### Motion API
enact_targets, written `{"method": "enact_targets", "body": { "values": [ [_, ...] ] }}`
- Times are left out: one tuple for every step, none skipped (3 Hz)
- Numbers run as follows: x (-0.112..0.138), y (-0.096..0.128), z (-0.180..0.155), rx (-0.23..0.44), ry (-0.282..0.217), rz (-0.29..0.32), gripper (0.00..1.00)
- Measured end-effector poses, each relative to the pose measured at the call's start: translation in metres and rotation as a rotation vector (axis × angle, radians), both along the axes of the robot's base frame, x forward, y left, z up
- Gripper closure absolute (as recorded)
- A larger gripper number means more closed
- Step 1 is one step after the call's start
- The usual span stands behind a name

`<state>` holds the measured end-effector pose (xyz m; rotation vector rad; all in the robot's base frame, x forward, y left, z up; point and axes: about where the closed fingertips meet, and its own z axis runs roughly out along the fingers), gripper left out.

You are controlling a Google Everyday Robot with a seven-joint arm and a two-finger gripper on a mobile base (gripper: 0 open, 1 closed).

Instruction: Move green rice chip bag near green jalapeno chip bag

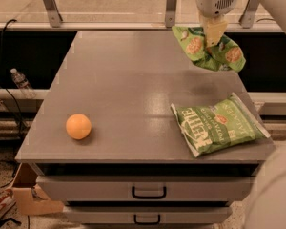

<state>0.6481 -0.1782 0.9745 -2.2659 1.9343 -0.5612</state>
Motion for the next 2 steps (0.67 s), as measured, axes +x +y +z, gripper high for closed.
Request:
{"method": "enact_targets", "body": {
  "values": [
    [-0.026, -0.015, -0.005, -0.057, 0.028, -0.037, 1.0],
    [-0.048, -0.03, -0.016, -0.089, 0.061, -0.083, 1.0]
  ]
}}
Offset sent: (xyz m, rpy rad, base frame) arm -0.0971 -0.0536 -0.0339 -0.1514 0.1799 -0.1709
